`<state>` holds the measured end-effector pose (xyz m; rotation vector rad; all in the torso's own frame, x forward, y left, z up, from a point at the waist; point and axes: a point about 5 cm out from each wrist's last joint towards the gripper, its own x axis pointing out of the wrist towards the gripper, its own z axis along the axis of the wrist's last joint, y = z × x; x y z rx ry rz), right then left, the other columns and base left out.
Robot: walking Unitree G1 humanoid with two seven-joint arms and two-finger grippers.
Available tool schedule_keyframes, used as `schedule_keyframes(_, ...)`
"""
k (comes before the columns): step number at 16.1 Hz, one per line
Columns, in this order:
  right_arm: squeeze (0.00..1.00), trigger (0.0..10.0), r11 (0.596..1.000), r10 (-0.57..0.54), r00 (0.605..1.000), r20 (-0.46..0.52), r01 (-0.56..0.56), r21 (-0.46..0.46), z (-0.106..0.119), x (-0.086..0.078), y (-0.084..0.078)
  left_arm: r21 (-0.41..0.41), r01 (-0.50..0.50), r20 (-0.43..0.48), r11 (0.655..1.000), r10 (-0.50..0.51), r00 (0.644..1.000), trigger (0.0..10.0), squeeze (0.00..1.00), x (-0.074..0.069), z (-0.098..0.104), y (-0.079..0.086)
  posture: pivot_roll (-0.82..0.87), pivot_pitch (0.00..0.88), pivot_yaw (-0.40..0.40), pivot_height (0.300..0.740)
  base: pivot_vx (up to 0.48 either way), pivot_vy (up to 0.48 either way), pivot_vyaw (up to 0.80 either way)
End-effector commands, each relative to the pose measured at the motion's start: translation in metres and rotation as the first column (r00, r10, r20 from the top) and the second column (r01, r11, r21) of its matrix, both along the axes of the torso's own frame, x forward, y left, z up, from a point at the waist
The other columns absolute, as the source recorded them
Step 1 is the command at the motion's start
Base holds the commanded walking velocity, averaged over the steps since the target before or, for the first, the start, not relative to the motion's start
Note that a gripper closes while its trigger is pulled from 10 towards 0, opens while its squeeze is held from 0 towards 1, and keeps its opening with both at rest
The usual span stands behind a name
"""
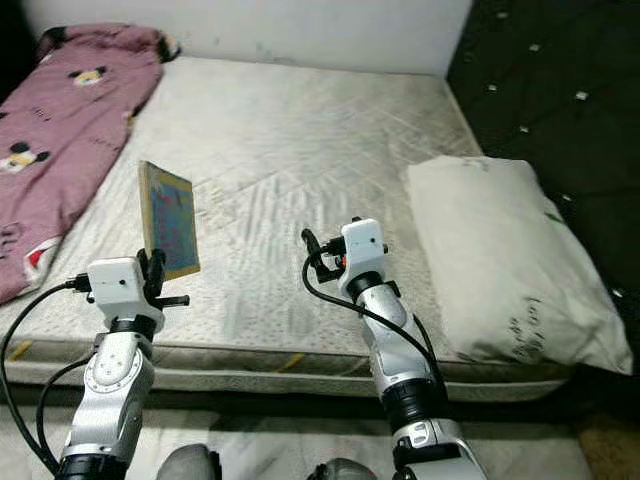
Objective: Clean up the room
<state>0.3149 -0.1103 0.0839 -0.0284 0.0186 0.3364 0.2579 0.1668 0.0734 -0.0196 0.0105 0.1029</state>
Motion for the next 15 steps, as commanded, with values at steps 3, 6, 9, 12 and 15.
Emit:
schedule_keyframes(3, 0.00, 10.0, 1.000, -0.016, 1.000, 0.007, 0.016, -0.008, 0.0036, 0.0012, -0.0042, 0.000, 0.040, 0.072, 0.999, -0.040, 0.997, 10.0, 0.00, 0.0076, 0.0178, -0.0072, 0.02, 0.000, -0.041, 0.740, 0.000, -0.334, 0.00)
schedule_keyframes(6, 0.00, 10.0, 1.000, -0.014, 1.000, 0.007, 0.014, -0.011, 0.0040, 0.0015, -0.0045, -0.001, 0.045, 0.071, 0.999, -0.045, 0.996, 10.0, 0.00, 0.0083, 0.0183, -0.0083, 0.02, 0.000, -0.042, 0.740, 0.000, -0.344, 0.00)
schedule_keyframes(9, 0.00, 10.0, 1.000, -0.013, 1.000, 0.007, 0.013, -0.013, 0.0042, 0.0015, -0.0048, -0.005, 0.046, 0.067, 0.999, -0.046, 0.997, 10.0, 0.00, 0.0087, 0.0181, -0.0092, 0.02, 0.000, -0.043, 0.740, 0.000, -0.358, 0.00)
schedule_keyframes(12, 0.00, 10.0, 1.000, -0.010, 1.000, 0.006, 0.010, -0.016, 0.0040, 0.0014, -0.0048, -0.023, 0.053, 0.083, 0.998, -0.051, 0.995, 10.0, 0.00, 0.0088, 0.0192, -0.0103, 0.02, 0.000, -0.045, 0.740, 0.000, 0.000, 0.00)
schedule_keyframes(15, 0.00, 10.0, 1.000, -0.008, 1.000, 0.006, 0.008, -0.018, 0.0039, 0.0009, -0.0043, -0.027, 0.095, 0.108, 0.995, -0.092, 0.990, 10.0, 0.00, 0.0076, 0.0226, -0.0138, 0.01, 0.000, -0.043, 0.740, 0.105, 0.000, 0.00)
